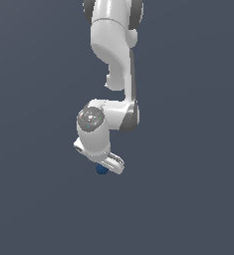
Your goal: Pick up the object and move it to a goal position.
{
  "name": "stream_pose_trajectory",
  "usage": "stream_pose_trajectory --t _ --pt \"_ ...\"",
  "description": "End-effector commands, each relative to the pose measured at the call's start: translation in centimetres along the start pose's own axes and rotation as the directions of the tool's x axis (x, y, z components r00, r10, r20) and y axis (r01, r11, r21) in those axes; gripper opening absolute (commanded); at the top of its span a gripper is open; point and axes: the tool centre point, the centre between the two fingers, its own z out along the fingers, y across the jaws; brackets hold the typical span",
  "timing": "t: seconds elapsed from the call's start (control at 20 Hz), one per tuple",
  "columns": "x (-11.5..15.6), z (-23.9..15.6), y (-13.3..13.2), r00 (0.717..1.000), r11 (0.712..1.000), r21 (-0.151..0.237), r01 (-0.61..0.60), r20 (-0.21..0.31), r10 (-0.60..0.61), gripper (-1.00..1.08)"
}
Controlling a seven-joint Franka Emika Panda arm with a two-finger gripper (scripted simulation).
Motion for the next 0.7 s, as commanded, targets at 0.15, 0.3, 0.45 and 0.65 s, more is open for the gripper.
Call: stream_pose_trajectory --t 0.15,0.3,0.45,0.65 --pt "0.0 1.8 0.0 1.0 1.0 0.0 -0.002 0.0 0.002 1.0" --pt "0.0 3.5 0.1 1.0 1.0 0.0 -0.004 0.0 0.004 1.0" --pt "0.0 4.7 0.1 1.0 1.0 0.0 -0.005 0.0 0.005 1.0" --pt "0.1 4.9 0.0 1.0 1.0 0.0 -0.005 0.0 0.005 1.0"
